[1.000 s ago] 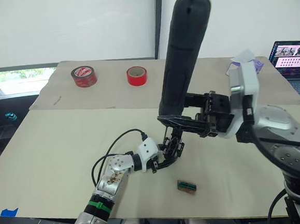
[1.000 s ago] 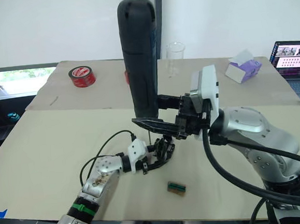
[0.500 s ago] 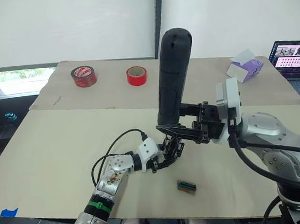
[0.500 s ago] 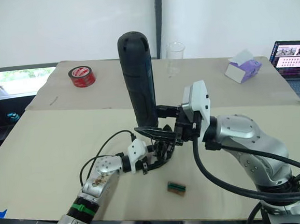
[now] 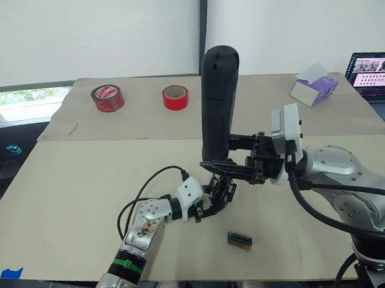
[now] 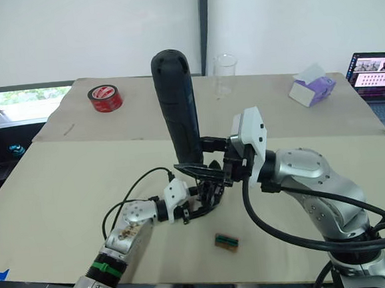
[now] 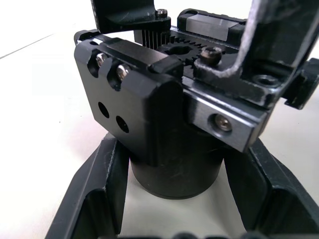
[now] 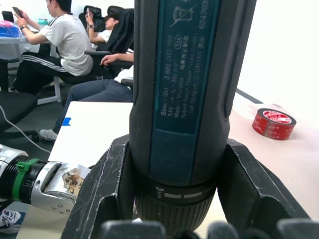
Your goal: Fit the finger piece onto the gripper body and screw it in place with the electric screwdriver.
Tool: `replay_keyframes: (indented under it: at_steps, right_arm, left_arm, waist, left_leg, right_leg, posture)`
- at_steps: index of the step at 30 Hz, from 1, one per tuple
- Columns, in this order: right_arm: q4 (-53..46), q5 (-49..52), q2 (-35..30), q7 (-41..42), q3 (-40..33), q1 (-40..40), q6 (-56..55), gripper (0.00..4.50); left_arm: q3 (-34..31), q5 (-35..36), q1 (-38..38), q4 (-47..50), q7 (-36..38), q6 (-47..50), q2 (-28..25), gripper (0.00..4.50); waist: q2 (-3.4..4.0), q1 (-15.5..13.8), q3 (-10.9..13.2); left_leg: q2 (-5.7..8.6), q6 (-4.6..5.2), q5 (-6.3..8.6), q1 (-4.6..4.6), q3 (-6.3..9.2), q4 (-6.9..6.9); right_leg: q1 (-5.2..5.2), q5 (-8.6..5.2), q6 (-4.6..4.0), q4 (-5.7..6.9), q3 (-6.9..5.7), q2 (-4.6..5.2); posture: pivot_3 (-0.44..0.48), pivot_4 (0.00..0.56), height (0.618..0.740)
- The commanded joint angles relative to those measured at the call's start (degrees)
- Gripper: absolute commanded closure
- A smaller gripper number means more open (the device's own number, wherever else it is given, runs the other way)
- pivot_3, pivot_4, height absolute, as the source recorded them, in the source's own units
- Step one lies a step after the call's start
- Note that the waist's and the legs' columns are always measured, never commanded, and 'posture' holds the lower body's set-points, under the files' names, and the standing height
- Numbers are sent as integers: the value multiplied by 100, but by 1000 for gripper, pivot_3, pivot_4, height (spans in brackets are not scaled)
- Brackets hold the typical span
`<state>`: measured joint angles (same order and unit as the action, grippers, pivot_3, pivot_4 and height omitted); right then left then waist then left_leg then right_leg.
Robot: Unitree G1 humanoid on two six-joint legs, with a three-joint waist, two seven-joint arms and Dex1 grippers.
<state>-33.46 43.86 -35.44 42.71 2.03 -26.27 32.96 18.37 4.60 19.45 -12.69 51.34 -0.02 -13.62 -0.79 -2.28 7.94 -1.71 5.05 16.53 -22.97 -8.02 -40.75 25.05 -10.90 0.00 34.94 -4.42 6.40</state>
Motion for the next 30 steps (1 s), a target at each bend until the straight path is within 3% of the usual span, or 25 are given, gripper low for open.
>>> replay_keyframes:
  at_steps: [1,30]
  right_arm:
    - [-187,5,19,15,-97,-23,-71,2594]
    - [-98,-301,139,136,-59,262,-177,2594]
  left_arm:
    - [198,-176,-151,-242,18,264,-70,2228]
    - [220,-131,-235,13,47,473,-109,2228]
  waist:
    - [0,0,0]
    - [0,9,0]
  left_leg:
    - [0,0,0,0,0,0]
    - [-1,0,0,-14,3,1]
  right_leg:
    - [0,0,0,0,0,0]
    - [10,-4,-5,-3,-6,1]
  posture:
    - [0,150,740]
    - [0,150,740]
